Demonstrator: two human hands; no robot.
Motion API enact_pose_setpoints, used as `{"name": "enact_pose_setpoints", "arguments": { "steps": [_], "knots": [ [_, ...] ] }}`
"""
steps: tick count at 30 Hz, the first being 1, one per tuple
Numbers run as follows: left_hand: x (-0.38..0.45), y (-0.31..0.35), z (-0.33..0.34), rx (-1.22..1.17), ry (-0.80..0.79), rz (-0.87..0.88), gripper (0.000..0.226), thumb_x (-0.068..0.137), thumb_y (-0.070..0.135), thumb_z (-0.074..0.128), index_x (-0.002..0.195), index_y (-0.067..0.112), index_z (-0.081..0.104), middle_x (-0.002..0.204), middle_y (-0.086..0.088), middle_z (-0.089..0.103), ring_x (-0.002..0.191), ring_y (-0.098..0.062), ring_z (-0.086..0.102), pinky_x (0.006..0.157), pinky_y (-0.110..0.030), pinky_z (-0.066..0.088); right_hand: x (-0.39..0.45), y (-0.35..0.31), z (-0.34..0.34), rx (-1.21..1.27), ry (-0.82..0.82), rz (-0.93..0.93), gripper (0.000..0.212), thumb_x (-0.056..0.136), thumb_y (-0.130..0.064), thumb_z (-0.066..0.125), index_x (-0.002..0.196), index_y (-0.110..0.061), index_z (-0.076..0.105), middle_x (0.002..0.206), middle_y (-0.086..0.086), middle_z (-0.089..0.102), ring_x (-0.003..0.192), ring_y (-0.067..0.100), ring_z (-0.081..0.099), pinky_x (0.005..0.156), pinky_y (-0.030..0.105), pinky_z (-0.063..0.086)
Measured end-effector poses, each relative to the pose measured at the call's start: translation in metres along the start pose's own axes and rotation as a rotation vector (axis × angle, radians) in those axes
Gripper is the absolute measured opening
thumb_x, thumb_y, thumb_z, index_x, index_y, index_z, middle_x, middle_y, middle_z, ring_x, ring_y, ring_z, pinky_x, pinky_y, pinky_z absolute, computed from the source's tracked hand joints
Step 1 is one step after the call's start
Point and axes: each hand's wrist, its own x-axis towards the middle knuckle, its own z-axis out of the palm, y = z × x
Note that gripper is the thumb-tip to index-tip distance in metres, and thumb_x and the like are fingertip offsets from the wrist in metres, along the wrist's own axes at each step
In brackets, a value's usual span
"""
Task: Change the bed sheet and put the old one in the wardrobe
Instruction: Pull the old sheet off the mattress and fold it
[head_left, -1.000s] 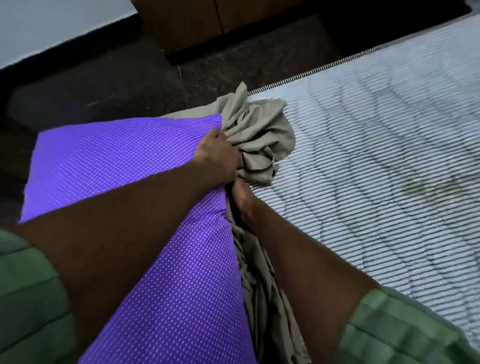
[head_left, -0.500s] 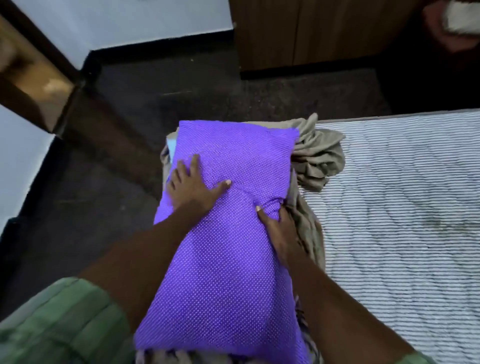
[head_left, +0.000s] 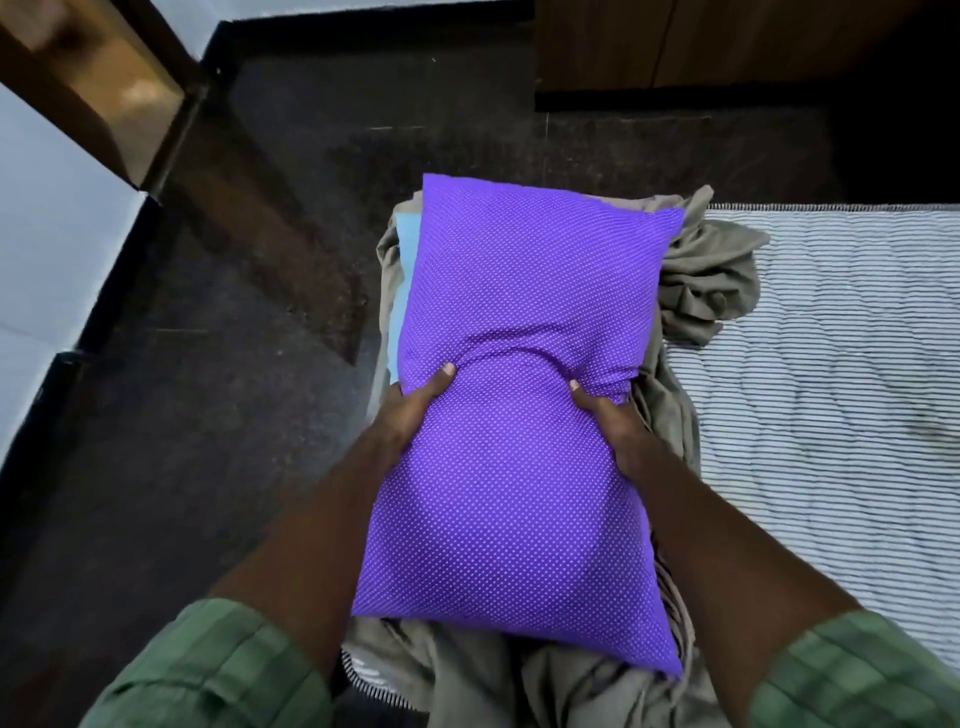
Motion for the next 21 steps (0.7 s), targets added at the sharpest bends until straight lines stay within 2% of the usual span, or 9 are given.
{"name": "enact_pose_setpoints", "arguments": {
  "steps": [4,6,8,11,13,15,16,18,21],
  "knots": [
    [-0.017,-0.004,0.008,-0.01,0.131,0.043,0.109,0.048,0.082,0.086,0.141,0.035,0.057,0.131,0.006,0.067,0.111,-0.02,0.067,0.105,-0.046,0.053,-0.007,0.006,-0.007,0.05,-0.038,0.01,0.058,0.078,-0.043,0.088,0.13,-0.023,0.069,0.119,0.001,0.075,0.105,0.028,0.073,0.092,0.043,0.056],
    [-0.019,-0.004,0.006,-0.043,0.13,0.047,0.103,0.05,0.075,0.09,0.138,0.033,0.058,0.13,0.004,0.069,0.109,-0.02,0.068,0.103,-0.046,0.054,-0.011,0.013,-0.006,0.062,-0.013,-0.004,0.053,0.082,-0.04,0.086,0.129,-0.022,0.07,0.117,-0.001,0.076,0.105,0.026,0.073,0.093,0.042,0.056],
    [-0.023,0.001,0.007,-0.084,0.136,0.078,0.089,0.054,0.066,0.093,0.131,0.033,0.061,0.124,0.002,0.071,0.103,-0.019,0.07,0.098,-0.044,0.057,-0.016,0.016,-0.005,0.069,0.028,-0.043,0.047,0.085,-0.037,0.083,0.127,-0.019,0.071,0.114,-0.002,0.077,0.101,0.021,0.075,0.083,0.034,0.06],
    [-0.034,0.012,0.022,-0.152,0.142,0.145,0.056,0.06,0.049,0.097,0.106,0.033,0.067,0.107,0.007,0.076,0.094,-0.016,0.074,0.082,-0.035,0.061,-0.024,0.011,-0.015,0.067,-0.032,-0.058,0.043,0.091,-0.038,0.078,0.129,-0.02,0.069,0.12,0.001,0.075,0.104,0.02,0.074,0.079,0.03,0.057],
    [-0.051,0.021,0.041,-0.153,0.158,0.222,0.043,0.066,0.04,0.096,0.098,0.039,0.067,0.097,0.013,0.076,0.088,-0.009,0.074,0.074,-0.029,0.061,-0.036,-0.002,-0.03,0.056,-0.055,-0.092,0.029,0.097,-0.032,0.072,0.124,-0.024,0.068,0.108,-0.009,0.077,0.094,0.01,0.074,0.073,0.025,0.057],
    [-0.071,0.032,0.06,-0.145,0.177,0.279,0.039,0.068,0.041,0.095,0.095,0.041,0.066,0.098,0.013,0.076,0.09,-0.011,0.075,0.075,-0.031,0.061,-0.045,-0.013,-0.05,0.053,0.007,-0.179,0.023,0.097,-0.021,0.072,0.119,-0.024,0.068,0.097,-0.015,0.077,0.086,0.004,0.075,0.068,0.02,0.059],
    [-0.081,0.038,0.069,-0.147,0.181,0.293,0.039,0.068,0.041,0.095,0.095,0.041,0.067,0.099,0.013,0.077,0.091,-0.013,0.075,0.077,-0.033,0.061,-0.048,-0.015,-0.06,0.042,0.027,-0.21,0.027,0.095,-0.019,0.075,0.121,-0.021,0.068,0.1,-0.011,0.079,0.087,0.006,0.076,0.071,0.022,0.061],
    [-0.106,0.054,0.091,-0.155,0.156,0.32,0.04,0.069,0.039,0.095,0.1,0.036,0.069,0.096,0.015,0.078,0.088,-0.01,0.076,0.076,-0.033,0.063,-0.07,-0.025,-0.084,0.062,0.061,-0.172,0.036,0.091,-0.025,0.079,0.124,-0.013,0.069,0.106,0.0,0.079,0.084,0.01,0.077,0.067,0.023,0.061],
    [-0.147,0.078,0.13,-0.145,0.087,0.348,0.052,0.069,0.04,0.095,0.112,0.021,0.075,0.103,0.008,0.079,0.092,-0.014,0.077,0.083,-0.039,0.063,-0.113,-0.045,-0.129,0.129,0.108,-0.091,0.037,0.089,-0.03,0.08,0.118,-0.008,0.073,0.094,0.001,0.079,0.074,0.012,0.076,0.056,0.019,0.057]
  ]
}}
